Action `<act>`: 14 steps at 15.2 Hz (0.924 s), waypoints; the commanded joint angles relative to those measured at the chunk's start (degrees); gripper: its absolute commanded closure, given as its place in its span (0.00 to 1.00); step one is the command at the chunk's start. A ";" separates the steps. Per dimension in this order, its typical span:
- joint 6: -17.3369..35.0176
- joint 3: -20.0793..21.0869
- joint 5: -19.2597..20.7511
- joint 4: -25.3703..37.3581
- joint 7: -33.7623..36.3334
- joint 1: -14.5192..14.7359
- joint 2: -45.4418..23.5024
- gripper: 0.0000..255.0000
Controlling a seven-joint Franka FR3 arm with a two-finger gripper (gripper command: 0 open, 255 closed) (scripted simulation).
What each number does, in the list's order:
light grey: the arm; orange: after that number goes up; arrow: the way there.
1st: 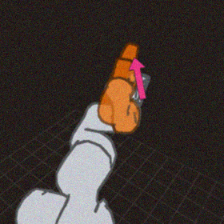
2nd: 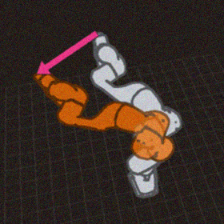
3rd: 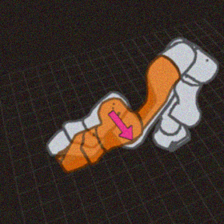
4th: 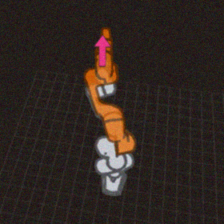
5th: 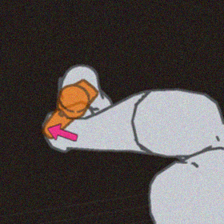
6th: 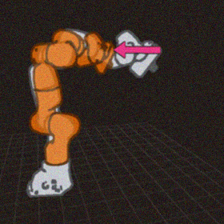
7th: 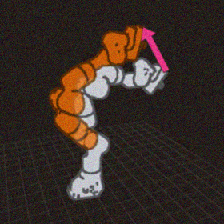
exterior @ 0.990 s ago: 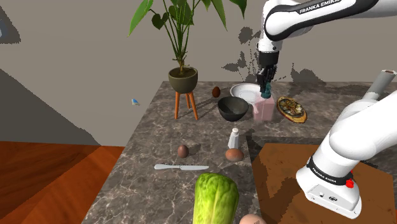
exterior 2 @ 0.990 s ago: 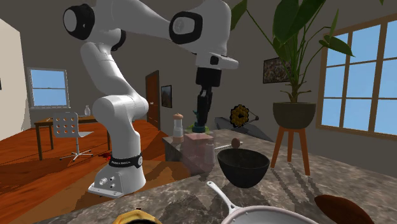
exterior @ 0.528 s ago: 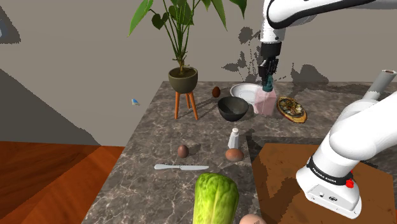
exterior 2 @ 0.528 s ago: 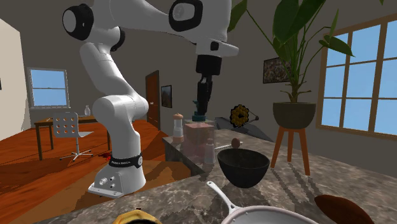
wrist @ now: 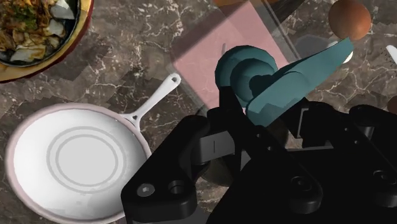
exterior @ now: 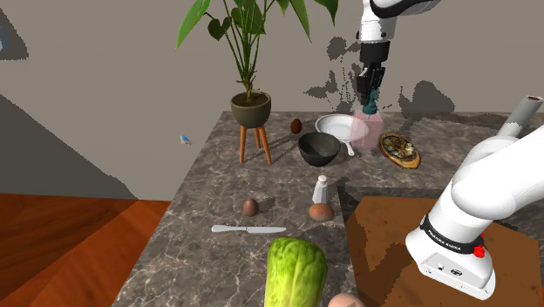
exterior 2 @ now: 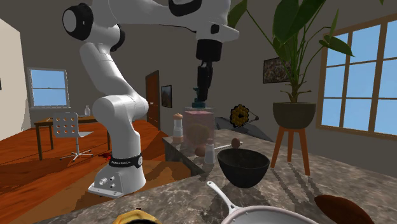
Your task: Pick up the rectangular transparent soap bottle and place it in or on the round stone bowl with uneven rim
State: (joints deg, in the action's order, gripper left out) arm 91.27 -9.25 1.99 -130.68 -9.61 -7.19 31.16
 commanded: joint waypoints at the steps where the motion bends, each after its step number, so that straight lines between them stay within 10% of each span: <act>1: -1.61 0.07 -0.05 1.63 0.02 0.03 -0.04 1.00; 14: -9.65 2.47 -4.14 30.19 3.95 2.99 -20.57 1.00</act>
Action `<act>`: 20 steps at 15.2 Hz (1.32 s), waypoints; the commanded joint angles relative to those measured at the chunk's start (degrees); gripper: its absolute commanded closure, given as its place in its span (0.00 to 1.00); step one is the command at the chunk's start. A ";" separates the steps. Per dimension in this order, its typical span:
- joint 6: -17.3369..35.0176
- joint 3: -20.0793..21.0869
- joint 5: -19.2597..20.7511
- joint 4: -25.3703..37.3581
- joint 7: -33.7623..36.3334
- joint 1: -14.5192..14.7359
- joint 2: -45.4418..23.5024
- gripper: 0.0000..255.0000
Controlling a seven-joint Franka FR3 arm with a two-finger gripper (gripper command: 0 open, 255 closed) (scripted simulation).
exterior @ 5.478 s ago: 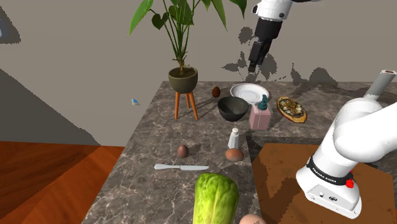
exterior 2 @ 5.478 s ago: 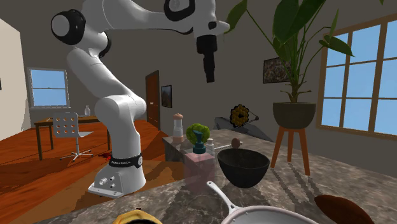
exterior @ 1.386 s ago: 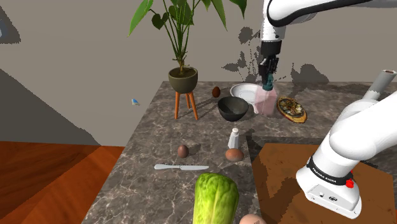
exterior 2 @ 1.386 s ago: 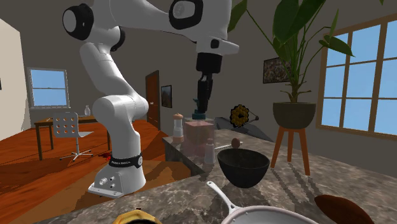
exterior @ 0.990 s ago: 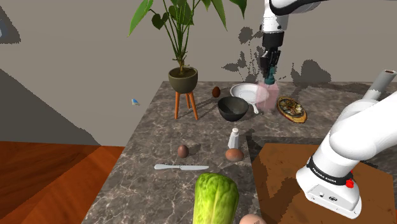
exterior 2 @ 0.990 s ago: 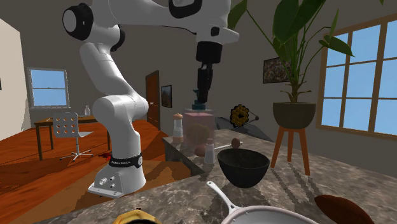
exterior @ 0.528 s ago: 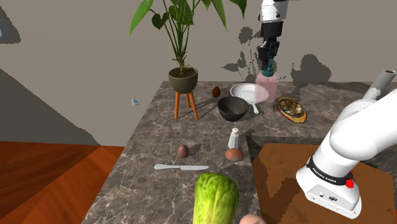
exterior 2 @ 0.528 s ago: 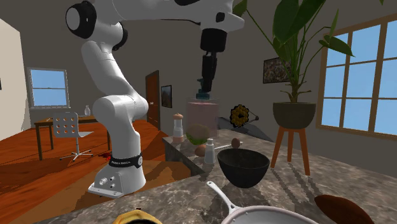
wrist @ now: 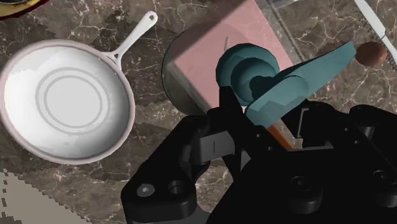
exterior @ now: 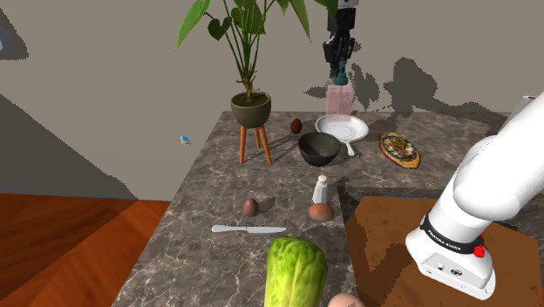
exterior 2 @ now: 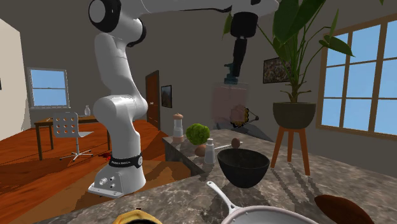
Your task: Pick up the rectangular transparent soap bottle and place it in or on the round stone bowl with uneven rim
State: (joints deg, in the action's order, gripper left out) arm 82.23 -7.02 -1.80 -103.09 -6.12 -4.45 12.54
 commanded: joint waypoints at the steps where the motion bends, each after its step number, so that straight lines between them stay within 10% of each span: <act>1: -1.61 0.39 -0.69 5.80 0.82 0.45 -4.16 1.00; 3: -3.43 0.63 -1.23 11.40 1.40 0.73 -7.94 1.00; 20: 10.13 0.76 -0.96 -4.52 0.92 0.75 -5.57 1.00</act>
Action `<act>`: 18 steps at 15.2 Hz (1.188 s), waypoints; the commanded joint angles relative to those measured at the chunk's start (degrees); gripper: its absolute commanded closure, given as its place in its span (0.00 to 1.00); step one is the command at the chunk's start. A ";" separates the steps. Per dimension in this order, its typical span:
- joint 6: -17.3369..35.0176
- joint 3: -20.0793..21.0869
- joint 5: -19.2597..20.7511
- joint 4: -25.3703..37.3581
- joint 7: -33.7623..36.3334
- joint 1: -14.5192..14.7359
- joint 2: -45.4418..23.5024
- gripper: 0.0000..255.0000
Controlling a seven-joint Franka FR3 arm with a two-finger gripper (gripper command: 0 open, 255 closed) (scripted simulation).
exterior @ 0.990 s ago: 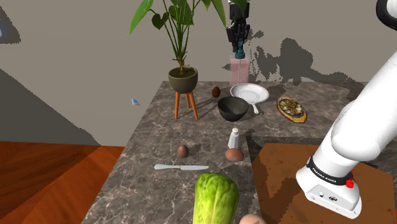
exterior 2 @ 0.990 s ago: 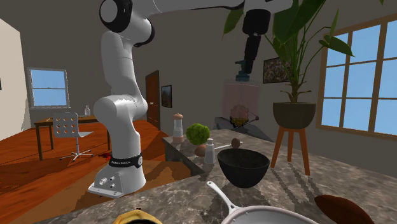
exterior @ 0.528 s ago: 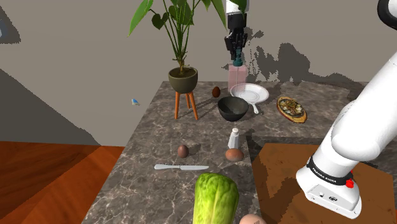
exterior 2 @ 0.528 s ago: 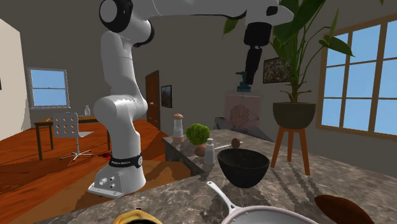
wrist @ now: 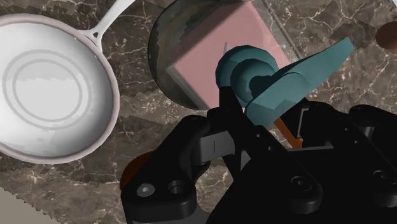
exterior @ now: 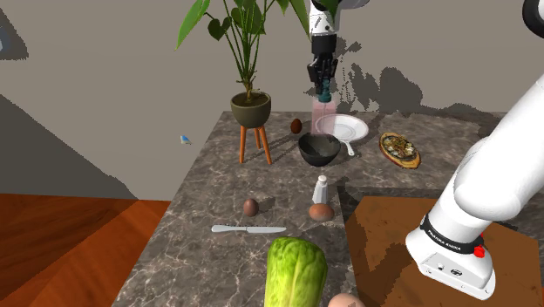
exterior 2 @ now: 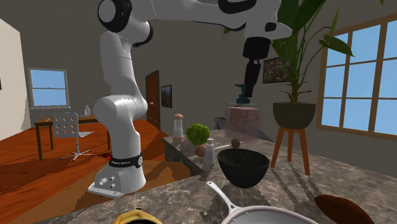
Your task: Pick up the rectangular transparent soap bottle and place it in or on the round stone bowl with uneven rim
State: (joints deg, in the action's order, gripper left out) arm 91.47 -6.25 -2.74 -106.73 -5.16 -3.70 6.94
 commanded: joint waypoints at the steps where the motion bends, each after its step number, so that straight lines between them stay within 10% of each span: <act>1: 1.66 0.00 -0.01 -1.67 -0.08 0.00 0.05 1.00; 17: 8.43 -0.02 -0.08 -8.06 -0.46 -0.02 -0.34 1.00; 18: 8.43 -0.02 -0.08 -8.06 -0.46 -0.02 -0.34 0.00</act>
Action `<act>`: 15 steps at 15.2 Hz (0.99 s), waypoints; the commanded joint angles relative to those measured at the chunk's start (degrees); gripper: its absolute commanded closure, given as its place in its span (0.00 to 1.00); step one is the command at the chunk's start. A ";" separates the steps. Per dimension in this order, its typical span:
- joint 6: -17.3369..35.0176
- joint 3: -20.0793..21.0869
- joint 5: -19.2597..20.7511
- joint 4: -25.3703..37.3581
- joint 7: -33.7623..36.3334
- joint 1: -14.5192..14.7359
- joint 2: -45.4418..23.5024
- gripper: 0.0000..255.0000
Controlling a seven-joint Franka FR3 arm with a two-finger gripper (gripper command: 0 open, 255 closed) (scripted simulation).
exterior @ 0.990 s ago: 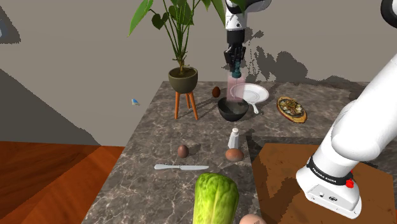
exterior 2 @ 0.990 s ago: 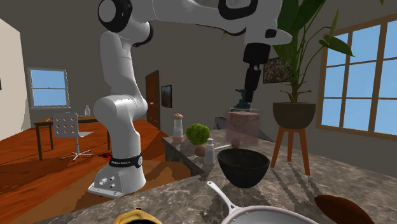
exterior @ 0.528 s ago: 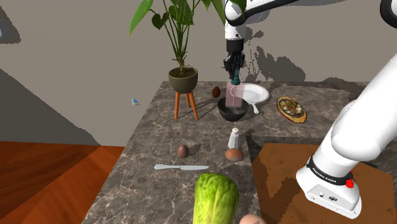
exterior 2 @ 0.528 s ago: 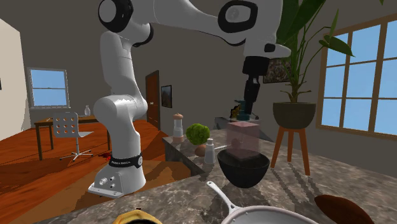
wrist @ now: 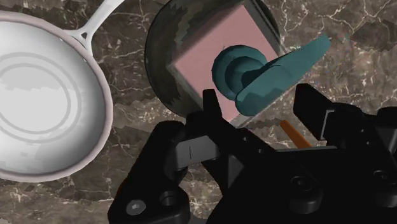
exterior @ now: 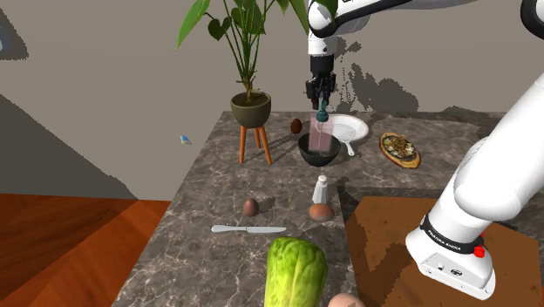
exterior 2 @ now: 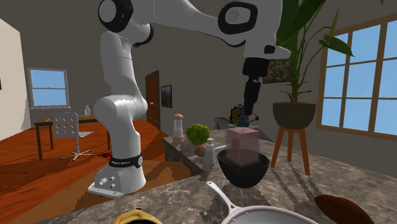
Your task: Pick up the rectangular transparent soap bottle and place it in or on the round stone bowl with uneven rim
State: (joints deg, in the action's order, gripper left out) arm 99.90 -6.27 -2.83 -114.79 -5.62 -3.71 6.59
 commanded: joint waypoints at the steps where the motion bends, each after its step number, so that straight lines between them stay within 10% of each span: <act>1: 0.00 0.00 0.00 0.00 0.00 0.00 0.00 0.00; 15: -7.34 -0.21 0.02 8.24 -0.02 -0.15 -0.91 0.00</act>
State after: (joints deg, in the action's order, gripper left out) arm 92.60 -6.48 -2.81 -106.58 -5.63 -3.86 5.69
